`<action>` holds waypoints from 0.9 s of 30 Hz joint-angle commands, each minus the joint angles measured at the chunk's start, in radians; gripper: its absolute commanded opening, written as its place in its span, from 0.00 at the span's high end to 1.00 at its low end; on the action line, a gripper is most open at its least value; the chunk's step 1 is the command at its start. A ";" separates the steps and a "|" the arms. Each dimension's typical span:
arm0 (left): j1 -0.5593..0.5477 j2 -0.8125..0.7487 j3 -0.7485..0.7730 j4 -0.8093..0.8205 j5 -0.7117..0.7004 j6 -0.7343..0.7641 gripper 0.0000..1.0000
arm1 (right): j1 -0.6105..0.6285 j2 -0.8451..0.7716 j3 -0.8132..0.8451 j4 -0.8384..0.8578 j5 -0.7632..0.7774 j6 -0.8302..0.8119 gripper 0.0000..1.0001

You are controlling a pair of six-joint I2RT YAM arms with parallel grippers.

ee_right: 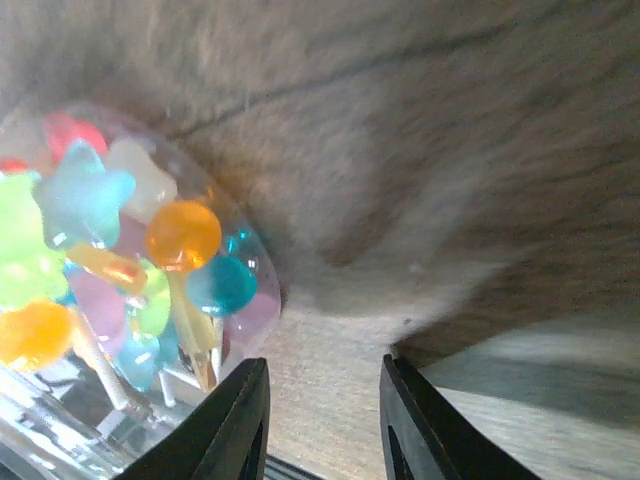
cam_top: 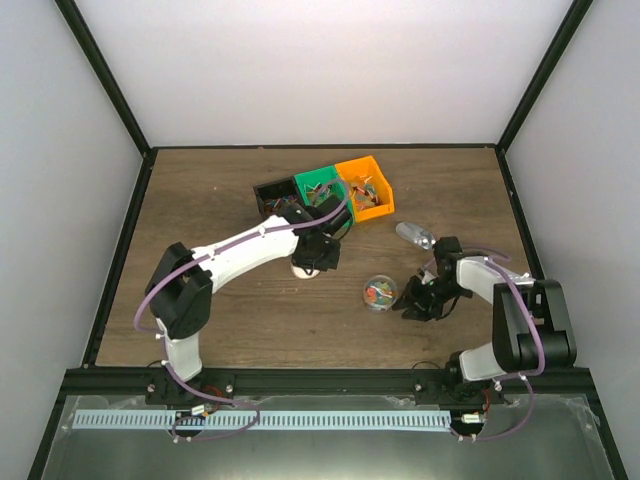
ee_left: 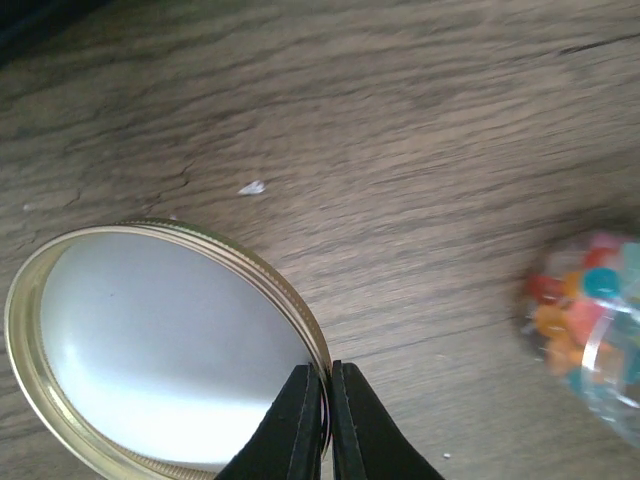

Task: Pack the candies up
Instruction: Move the packing bottle to the center of the board.

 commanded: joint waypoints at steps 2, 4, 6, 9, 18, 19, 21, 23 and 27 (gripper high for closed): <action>0.022 -0.005 0.087 -0.024 0.077 0.059 0.94 | 0.099 -0.003 -0.031 0.044 -0.036 0.095 0.67; 0.033 -0.019 0.088 -0.014 0.108 0.067 0.94 | 0.137 0.006 -0.024 0.070 -0.044 0.137 0.67; 0.043 -0.033 0.080 0.003 0.141 0.077 0.94 | 0.170 0.025 -0.014 0.112 -0.048 0.176 0.67; 0.051 -0.053 0.063 0.029 0.186 0.101 0.93 | 0.191 0.090 0.017 0.171 -0.060 0.204 0.67; 0.076 -0.040 0.096 0.141 0.321 0.172 0.92 | 0.192 0.295 0.258 0.132 0.031 0.138 0.68; 0.078 -0.021 0.114 0.144 0.339 0.181 0.92 | 0.192 0.292 0.262 0.129 0.031 0.138 0.69; 0.080 0.020 0.166 0.132 0.365 0.203 0.92 | 0.193 0.263 0.260 0.119 0.045 0.142 0.69; 0.080 0.046 0.206 0.133 0.405 0.211 0.91 | 0.190 0.217 0.248 0.110 0.070 0.152 0.70; 0.086 0.053 0.214 0.201 0.536 0.205 0.91 | 0.184 0.138 0.216 0.093 0.094 0.173 0.70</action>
